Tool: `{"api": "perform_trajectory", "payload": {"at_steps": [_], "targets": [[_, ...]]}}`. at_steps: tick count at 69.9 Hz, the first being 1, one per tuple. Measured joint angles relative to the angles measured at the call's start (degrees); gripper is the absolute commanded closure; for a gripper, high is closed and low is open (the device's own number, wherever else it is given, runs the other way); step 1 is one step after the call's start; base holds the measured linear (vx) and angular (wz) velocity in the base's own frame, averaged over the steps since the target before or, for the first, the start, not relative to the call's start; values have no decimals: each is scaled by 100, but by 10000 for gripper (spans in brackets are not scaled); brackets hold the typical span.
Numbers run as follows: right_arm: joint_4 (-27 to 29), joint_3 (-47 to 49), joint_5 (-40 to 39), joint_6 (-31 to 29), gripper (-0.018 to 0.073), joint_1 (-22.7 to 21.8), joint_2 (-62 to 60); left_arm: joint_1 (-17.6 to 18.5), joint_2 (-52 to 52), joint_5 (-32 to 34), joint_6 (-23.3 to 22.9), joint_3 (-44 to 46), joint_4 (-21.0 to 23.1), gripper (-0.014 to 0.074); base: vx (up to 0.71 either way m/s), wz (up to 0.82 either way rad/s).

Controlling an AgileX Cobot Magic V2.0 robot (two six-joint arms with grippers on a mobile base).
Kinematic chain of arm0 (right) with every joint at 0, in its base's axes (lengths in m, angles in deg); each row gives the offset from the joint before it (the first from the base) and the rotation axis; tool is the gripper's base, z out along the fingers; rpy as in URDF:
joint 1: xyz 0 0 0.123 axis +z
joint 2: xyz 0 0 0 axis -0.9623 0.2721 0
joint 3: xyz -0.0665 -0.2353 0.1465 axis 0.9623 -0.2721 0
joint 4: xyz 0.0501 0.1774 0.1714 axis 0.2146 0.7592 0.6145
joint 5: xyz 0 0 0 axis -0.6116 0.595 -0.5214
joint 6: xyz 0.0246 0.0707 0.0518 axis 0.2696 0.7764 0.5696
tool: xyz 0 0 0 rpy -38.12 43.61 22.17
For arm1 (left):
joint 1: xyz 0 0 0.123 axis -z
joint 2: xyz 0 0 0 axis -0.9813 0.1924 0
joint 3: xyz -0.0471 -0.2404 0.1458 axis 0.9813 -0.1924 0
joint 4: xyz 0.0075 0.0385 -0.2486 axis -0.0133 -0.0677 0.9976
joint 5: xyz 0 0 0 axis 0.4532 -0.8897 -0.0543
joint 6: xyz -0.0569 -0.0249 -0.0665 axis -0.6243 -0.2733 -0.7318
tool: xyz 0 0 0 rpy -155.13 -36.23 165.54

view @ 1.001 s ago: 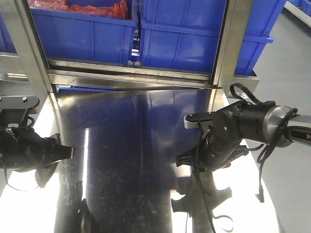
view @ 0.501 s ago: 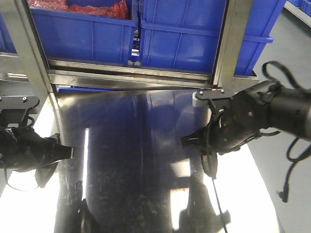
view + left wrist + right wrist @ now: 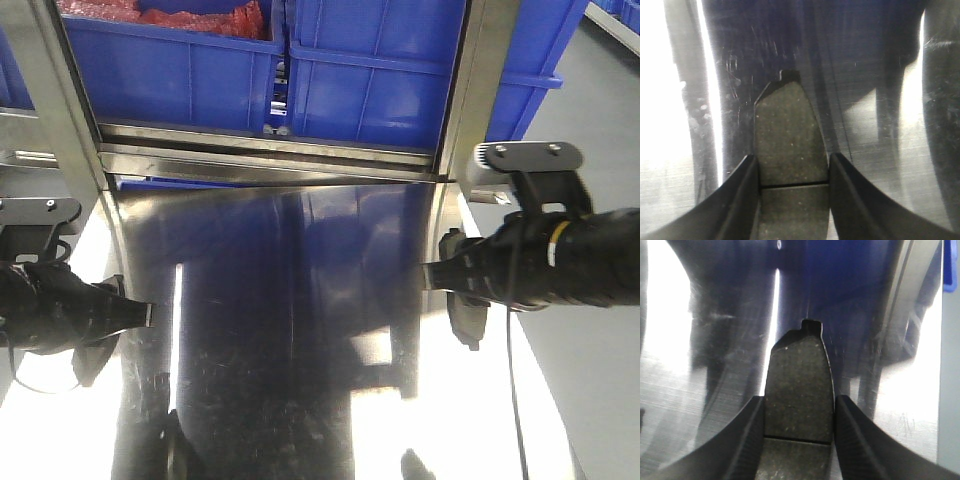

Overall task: Move and align brake pads A on conveyor
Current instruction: 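Lift the brake pad with the right gripper and hold it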

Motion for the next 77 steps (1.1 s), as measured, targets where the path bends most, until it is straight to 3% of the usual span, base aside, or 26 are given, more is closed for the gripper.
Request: {"api": "perform_trajectory", "payload": {"at_steps": [19,77], "targets": [[0,-212,-117,5,468,0,-543,0,0,0,0,0,0,539,0,0],[0,-241,-105,5,468,0,-543,0,0,0,0,0,0,539,0,0]]}}
